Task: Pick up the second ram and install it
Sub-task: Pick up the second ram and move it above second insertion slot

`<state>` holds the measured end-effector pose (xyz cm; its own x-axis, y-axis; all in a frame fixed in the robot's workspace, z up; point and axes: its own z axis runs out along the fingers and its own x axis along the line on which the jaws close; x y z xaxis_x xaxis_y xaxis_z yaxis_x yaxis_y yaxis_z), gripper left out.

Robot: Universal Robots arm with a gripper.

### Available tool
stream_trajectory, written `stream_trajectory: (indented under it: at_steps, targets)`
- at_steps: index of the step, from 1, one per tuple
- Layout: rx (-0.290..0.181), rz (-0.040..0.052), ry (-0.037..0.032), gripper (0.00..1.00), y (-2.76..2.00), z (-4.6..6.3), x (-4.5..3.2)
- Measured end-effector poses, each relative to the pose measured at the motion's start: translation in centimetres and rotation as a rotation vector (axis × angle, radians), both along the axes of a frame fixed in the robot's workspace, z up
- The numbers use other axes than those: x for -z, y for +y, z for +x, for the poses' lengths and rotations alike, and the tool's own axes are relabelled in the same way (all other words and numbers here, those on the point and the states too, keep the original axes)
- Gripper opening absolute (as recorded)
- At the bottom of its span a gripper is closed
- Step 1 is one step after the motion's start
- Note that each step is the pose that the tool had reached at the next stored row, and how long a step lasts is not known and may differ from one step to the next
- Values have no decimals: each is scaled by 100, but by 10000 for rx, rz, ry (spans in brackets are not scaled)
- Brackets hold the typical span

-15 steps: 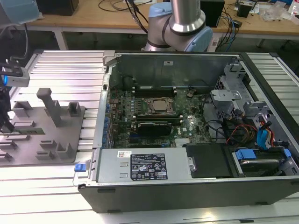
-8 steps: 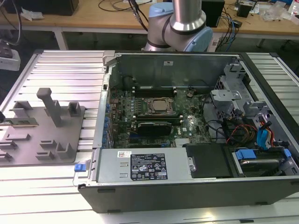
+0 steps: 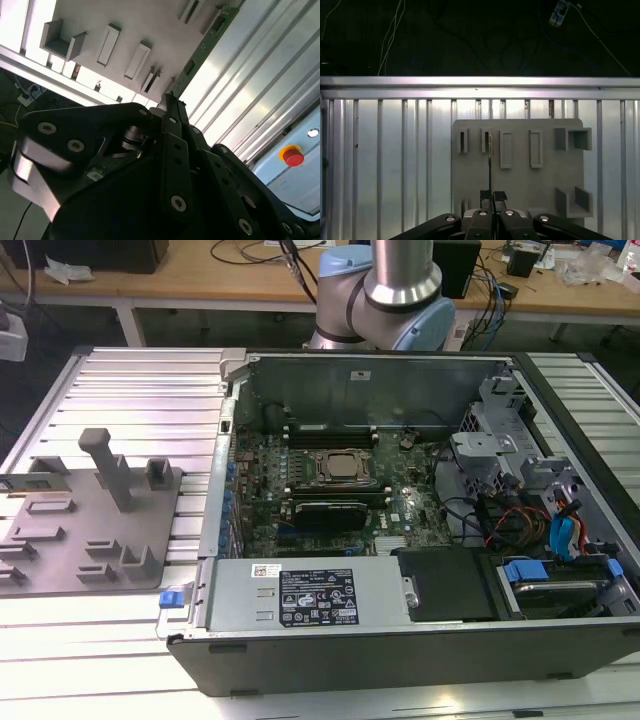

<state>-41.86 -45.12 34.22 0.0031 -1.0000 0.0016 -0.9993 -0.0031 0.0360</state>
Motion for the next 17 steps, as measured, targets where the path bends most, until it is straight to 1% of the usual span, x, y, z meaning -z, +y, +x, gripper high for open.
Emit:
stream_trajectory:
  at_steps: [5,7,9,11,14,16,17]
  targets:
    - [0,-47,0,9,9,0,-128]
    - [-1,-59,0,9,11,0,-166]
    - [-1,-77,1,9,14,0,-240]
    - [0,-85,0,9,16,0,-280]
    - [0,-118,0,9,27,0,-390]
    - [-1,-135,-1,9,31,0,-480]
    - [0,-141,0,9,33,0,-508]
